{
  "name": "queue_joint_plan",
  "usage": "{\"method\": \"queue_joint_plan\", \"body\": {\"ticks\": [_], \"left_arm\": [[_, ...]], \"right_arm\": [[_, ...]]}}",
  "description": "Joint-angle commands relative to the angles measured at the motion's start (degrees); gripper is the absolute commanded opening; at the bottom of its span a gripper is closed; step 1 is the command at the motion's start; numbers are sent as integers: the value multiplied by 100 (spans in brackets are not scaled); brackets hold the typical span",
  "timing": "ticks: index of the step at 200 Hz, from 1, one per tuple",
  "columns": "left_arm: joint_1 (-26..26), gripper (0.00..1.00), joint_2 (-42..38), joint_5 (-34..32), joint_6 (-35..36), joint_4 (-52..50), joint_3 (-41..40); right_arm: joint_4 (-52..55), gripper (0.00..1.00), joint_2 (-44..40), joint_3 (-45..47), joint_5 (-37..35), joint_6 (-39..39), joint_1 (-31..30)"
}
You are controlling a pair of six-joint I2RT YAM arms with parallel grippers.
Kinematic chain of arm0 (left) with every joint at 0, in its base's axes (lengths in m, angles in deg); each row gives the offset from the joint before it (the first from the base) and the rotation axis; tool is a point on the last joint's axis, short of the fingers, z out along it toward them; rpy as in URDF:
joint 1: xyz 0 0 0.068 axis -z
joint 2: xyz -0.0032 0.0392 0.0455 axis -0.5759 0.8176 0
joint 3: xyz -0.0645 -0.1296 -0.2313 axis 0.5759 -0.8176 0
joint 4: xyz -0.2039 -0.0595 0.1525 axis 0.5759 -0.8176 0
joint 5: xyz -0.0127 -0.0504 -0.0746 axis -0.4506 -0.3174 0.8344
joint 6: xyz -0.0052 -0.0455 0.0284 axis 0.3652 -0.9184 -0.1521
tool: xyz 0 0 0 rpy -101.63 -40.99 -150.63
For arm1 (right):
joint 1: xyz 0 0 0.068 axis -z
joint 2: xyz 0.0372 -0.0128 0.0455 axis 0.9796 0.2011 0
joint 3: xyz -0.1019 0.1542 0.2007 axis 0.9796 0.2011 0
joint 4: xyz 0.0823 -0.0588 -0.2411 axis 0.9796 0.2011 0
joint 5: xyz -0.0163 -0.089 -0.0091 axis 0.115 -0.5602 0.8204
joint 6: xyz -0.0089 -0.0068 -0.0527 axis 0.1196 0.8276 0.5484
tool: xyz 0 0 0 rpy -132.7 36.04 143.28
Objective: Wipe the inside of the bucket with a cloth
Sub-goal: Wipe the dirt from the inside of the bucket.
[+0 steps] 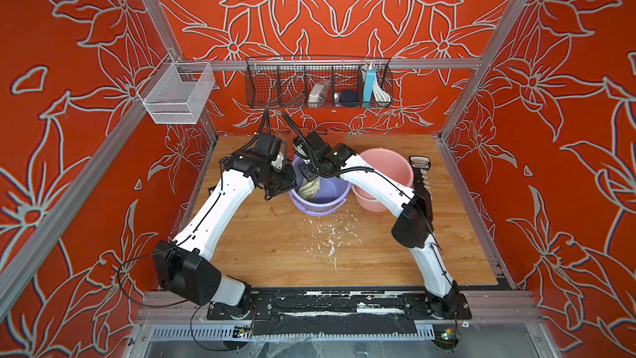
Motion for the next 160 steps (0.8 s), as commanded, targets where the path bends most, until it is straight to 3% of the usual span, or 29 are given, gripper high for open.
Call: {"method": "queue_joint_plan", "body": {"ticks": [1,23,93,134,160], "left_arm": [[58,0,-306,499,50,-291,-12],[58,0,-322,140,-1,-313,63],[58,0,-103,-822,-35,-252,351],[58,0,75,-1129,-56,-155,516],[58,0,260,-1116,-62,-117,603]], "right_arm": [[172,0,323,-526,-1447,128,133],[442,0,326,-622,-1728,31,277],[592,0,-361,288,-2437,377,381],[617,0,-936,928,-2417,408,377],[674,0,-1283,1291,-1805,465,365]]}}
